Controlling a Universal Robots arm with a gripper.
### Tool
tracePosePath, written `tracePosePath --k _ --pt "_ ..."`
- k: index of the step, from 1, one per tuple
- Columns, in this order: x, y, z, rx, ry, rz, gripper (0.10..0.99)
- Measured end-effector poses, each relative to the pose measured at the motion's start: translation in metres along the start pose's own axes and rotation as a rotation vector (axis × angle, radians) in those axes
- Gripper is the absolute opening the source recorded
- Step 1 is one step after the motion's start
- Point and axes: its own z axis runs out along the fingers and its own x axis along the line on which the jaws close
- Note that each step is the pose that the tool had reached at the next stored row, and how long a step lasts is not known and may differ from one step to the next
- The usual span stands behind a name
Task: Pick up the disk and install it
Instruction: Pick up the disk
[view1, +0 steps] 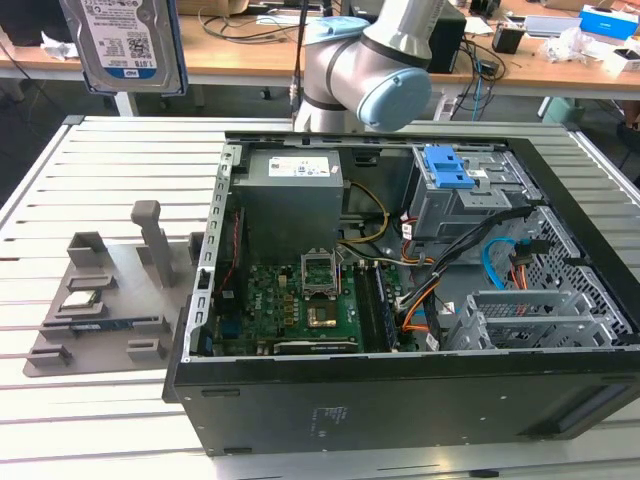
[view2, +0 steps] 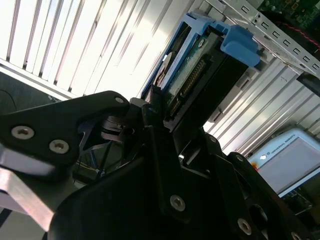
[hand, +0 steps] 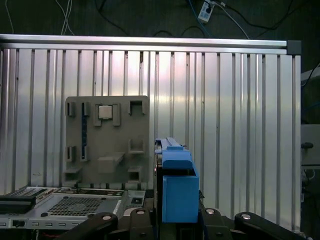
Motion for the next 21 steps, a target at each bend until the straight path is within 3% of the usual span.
tracePosePath --k 3,8,18,21 --pt "0.0001 -0.0084 -0.0004 0.000 0.0000 0.000 0.365" --pt "0.0003 -0.0317 -0.0013 0.000 0.0000 0.000 0.365" --pt "0.0007 -0.0658 -0.0027 0.000 0.0000 0.000 0.365" --pt "0.0010 -0.0821 -0.0034 0.000 0.0000 0.000 0.365"
